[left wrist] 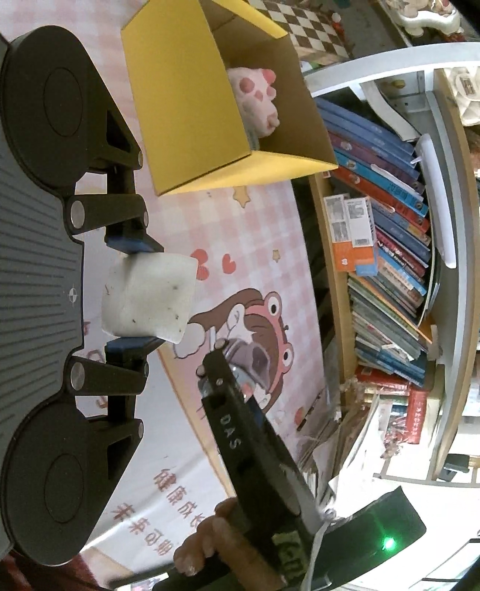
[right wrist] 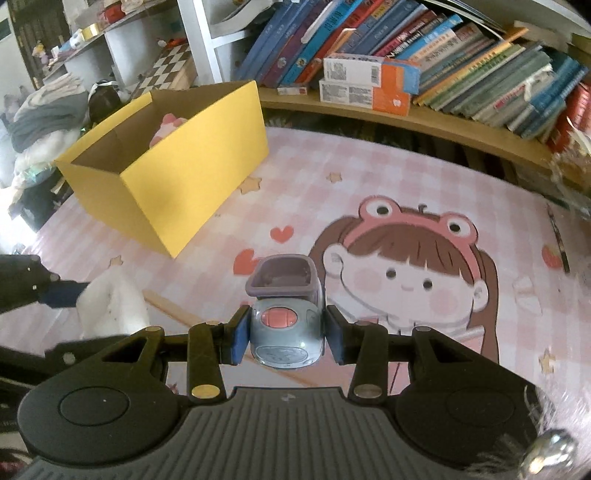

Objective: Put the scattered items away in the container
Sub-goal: 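Lift sponge with left gripper while right gripper lifts toy car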

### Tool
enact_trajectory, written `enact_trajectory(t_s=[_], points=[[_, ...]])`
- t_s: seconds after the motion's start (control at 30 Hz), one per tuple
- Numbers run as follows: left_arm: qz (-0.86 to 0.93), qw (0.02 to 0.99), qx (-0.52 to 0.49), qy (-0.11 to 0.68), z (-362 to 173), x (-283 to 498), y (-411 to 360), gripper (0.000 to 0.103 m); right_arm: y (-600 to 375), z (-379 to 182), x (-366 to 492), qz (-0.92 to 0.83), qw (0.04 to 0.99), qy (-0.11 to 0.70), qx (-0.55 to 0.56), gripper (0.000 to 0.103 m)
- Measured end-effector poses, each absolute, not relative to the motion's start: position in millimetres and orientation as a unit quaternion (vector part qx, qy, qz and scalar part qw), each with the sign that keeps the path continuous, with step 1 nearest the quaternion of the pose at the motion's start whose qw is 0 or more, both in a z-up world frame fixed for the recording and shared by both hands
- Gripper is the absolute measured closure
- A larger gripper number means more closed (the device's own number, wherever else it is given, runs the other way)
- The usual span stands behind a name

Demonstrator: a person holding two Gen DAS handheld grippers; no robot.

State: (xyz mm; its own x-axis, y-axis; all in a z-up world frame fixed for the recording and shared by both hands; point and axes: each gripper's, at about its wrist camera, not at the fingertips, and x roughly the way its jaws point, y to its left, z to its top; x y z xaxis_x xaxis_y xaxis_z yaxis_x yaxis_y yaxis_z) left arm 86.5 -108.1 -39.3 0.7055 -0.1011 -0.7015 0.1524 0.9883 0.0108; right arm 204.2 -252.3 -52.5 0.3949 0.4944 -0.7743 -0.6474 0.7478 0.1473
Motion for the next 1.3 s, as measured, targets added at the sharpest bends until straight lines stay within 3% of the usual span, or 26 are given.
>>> enact_trajectory(t_s=[0.57, 1.3], points=[[-0.111, 0.923, 0.031, 0.366, -28, 68, -66, 0.062, -252, -52, 148, 0.276, 0.843, 0.459, -0.055, 0.063], [-0.147, 0.932, 0.015, 0.330, -8, 39, 29, 0.063, -169, -22, 102, 0.239, 0.867, 0.435, -0.048, 0.063]])
